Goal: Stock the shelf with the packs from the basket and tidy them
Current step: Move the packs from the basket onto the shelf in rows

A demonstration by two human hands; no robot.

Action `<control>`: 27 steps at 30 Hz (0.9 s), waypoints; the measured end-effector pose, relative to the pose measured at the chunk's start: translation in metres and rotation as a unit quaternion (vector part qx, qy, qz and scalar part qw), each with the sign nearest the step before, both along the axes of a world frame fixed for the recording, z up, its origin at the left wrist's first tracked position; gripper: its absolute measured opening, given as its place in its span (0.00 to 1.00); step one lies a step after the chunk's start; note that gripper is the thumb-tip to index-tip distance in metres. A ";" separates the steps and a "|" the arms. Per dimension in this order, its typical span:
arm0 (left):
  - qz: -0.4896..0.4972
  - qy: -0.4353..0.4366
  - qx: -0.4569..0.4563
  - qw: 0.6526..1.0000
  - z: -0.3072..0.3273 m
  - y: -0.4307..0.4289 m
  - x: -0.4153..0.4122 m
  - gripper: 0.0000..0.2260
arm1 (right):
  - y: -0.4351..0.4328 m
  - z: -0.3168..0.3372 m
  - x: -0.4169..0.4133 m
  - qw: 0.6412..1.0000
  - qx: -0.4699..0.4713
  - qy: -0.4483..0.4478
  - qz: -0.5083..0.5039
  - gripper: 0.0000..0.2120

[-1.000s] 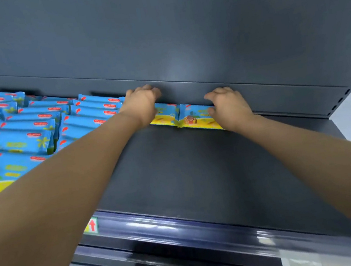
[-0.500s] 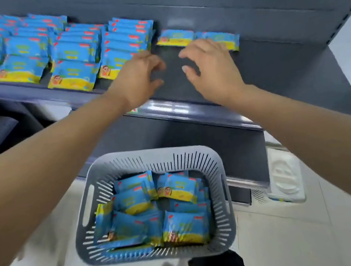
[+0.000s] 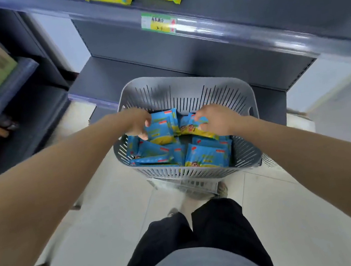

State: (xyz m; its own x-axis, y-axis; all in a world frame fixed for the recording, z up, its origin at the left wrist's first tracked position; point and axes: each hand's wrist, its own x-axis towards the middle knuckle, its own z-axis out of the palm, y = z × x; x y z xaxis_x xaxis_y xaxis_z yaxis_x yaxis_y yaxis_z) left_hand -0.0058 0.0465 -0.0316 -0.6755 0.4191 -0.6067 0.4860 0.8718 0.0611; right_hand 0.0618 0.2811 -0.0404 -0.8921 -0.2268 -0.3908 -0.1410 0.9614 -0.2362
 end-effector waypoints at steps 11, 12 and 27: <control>-0.070 -0.023 -0.080 0.994 -0.017 -0.011 -0.005 0.21 | -0.009 -0.034 -0.004 0.980 0.097 -0.167 0.041 0.09; -0.075 -0.016 -0.073 0.994 -0.019 -0.007 -0.006 0.22 | -0.009 -0.038 -0.004 0.976 0.107 -0.183 0.045 0.10; -0.043 -0.050 0.011 0.998 -0.040 -0.001 -0.024 0.25 | -0.012 -0.072 0.003 0.926 0.173 -0.333 0.048 0.14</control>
State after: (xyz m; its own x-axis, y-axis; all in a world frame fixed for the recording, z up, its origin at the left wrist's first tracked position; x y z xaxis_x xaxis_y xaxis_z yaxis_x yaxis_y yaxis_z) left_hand -0.0296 0.0454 -0.0716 -0.5730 0.4871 -0.6591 0.5499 0.8248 0.1314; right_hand 0.0644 0.2691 -0.1126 -0.4097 -0.0509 -0.9108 -0.1638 0.9863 0.0186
